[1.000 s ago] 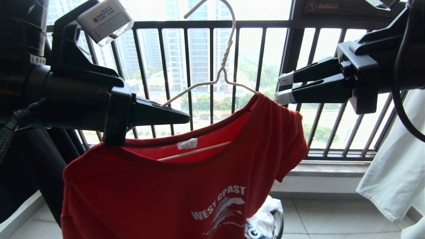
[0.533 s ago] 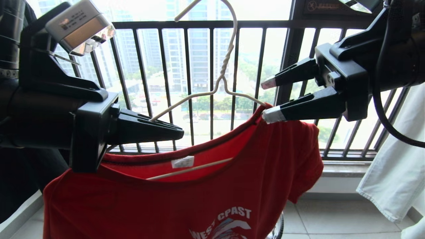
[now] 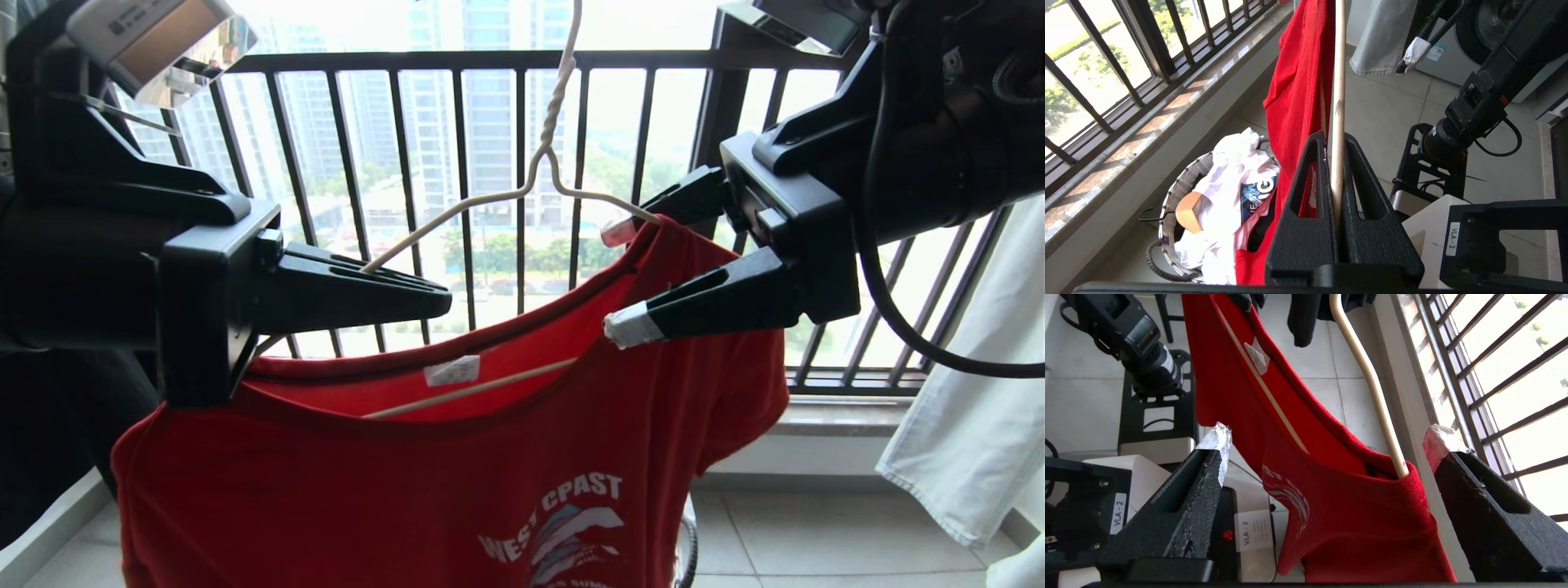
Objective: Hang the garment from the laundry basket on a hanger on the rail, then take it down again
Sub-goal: Hang the clothes rack on the clothesline
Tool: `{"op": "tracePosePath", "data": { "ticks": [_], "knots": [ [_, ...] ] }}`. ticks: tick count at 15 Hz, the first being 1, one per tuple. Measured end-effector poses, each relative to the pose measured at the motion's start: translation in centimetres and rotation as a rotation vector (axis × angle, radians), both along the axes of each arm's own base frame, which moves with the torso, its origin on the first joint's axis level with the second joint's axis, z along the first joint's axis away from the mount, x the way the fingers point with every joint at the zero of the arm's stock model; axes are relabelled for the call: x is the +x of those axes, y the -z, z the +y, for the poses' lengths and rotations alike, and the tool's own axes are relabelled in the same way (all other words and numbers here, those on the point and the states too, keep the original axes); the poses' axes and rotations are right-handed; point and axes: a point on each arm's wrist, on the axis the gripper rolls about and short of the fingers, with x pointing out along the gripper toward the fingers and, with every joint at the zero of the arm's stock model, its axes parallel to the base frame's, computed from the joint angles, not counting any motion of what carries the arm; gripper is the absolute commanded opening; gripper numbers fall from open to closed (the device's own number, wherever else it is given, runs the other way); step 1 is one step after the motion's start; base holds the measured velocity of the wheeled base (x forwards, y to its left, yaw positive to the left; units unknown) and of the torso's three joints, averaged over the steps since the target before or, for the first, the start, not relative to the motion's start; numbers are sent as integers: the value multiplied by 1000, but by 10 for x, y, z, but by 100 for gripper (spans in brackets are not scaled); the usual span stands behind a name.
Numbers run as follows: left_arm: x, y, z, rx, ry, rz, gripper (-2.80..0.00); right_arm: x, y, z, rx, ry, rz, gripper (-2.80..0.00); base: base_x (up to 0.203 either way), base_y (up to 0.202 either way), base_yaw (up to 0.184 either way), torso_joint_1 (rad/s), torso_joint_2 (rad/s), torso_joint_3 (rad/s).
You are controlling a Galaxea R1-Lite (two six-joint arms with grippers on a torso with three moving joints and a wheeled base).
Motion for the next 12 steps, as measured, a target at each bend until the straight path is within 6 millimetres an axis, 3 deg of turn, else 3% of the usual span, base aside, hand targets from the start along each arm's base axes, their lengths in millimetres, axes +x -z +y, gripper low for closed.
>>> {"op": "tracePosePath", "data": {
  "ticks": [3, 4, 12],
  "knots": [
    [-2, -1, 1, -3, 1, -6, -280, 2, 0, 0, -1, 6, 0, 0, 0, 0, 0, 0, 0, 0],
    [-3, -2, 2, -5, 0, -9, -280, 5, 1, -1, -3, 14, 2, -280, 0, 0, 0, 0, 0, 0],
    [-6, -7, 4, -22, -4, -38, -280, 11, 5, -1, -13, 26, 9, -280, 0, 0, 0, 0, 0, 0]
  ]
}}
